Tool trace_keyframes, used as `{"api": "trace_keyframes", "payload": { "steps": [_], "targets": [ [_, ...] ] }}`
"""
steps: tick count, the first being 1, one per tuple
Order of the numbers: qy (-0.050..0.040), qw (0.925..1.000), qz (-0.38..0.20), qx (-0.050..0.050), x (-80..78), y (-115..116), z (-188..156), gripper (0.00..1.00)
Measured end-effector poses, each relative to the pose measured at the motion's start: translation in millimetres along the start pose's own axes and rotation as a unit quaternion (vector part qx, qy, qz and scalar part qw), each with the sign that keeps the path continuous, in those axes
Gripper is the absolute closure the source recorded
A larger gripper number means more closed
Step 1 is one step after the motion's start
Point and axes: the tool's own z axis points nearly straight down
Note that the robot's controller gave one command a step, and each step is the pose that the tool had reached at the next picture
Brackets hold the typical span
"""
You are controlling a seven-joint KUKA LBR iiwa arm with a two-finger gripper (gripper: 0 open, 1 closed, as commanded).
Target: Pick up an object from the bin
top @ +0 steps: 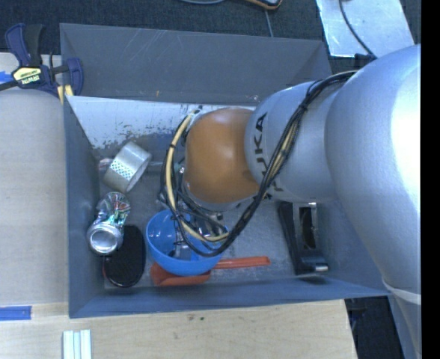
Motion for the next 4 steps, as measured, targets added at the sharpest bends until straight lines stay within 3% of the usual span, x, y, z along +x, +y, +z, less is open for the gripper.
{"api": "trace_keyframes", "payload": {
  "steps": [1, 2, 4],
  "targets": [
    [-0.0108, 0.9836, -0.18, 0.0, -17.7, 9, 8, 0.0],
    [-0.0134, 0.978, -0.208, 0.001, 29.1, 14, 4, 1.0],
    [-0.0164, 0.9782, -0.207, 0.001, 27.8, 14, -6, 1.0]
  ]
}}
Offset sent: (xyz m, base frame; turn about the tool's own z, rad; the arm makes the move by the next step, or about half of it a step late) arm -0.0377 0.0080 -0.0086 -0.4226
